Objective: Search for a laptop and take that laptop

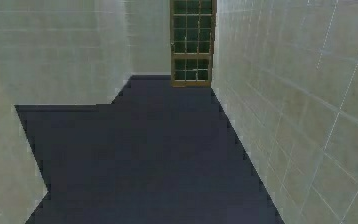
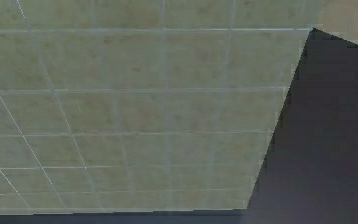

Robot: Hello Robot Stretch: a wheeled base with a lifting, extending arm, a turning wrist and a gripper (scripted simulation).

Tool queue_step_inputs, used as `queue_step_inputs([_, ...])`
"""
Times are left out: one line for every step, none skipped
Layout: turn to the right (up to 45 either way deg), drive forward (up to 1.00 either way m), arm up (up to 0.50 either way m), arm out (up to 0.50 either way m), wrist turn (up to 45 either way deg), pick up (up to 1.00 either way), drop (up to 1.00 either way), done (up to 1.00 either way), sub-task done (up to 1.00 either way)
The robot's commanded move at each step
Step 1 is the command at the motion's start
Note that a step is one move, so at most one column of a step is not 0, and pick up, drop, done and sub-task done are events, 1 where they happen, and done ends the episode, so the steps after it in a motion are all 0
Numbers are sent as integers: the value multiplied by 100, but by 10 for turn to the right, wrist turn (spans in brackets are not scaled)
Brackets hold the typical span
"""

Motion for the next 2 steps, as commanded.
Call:
queue_step_inputs([-120, 0, 0, 0, 0, 0, 0, 0, 0])
queue_step_inputs([0, 15, 0, 0, 0, 0, 0, 0, 0])
